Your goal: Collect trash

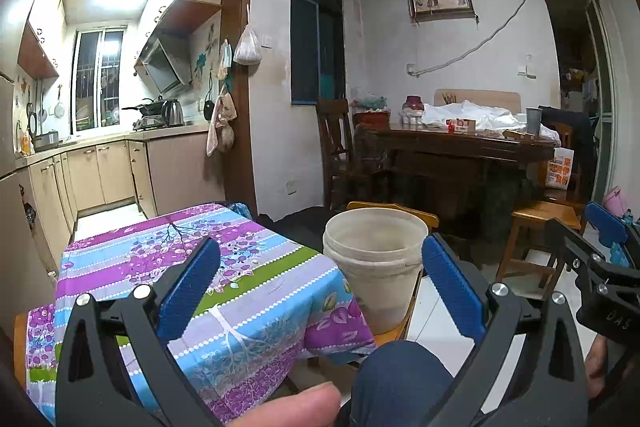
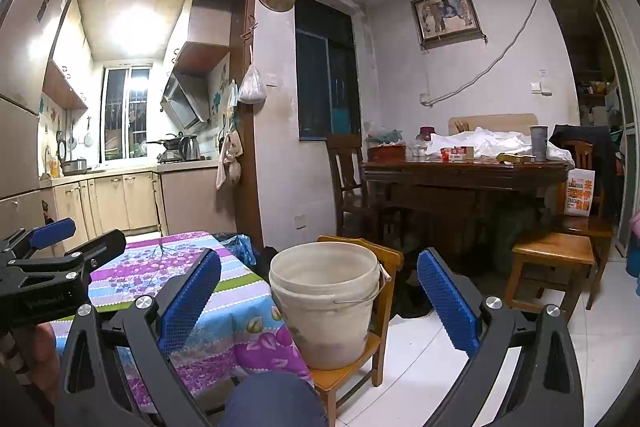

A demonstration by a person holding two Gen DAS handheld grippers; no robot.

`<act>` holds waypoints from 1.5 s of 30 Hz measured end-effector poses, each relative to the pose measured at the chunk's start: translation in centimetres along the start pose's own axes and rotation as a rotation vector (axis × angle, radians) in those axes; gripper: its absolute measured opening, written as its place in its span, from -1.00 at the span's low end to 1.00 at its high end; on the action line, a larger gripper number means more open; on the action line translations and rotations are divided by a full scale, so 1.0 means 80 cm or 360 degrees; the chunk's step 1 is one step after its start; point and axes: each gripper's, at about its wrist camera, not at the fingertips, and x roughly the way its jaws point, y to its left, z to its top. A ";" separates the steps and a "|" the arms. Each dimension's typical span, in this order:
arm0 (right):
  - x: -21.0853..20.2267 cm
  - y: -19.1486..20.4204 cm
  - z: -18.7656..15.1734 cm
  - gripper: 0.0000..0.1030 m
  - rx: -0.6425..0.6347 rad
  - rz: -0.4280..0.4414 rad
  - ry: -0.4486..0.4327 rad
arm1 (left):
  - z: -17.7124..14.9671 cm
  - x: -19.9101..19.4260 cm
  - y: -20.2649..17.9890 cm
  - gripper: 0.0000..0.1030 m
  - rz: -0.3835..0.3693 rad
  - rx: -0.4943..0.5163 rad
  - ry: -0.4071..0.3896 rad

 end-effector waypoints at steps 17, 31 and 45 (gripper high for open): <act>0.005 0.007 0.000 0.90 -0.0015 0.0021 0.0016 | -0.001 0.004 0.001 0.89 0.0001 -0.0001 0.0027; 0.010 0.009 -0.002 0.90 -0.0027 0.0034 0.0029 | -0.004 0.008 0.003 0.89 -0.0046 -0.0007 0.0053; 0.014 0.005 -0.003 0.90 -0.0018 0.0032 0.0036 | -0.011 0.016 -0.002 0.89 0.0011 0.0012 0.0106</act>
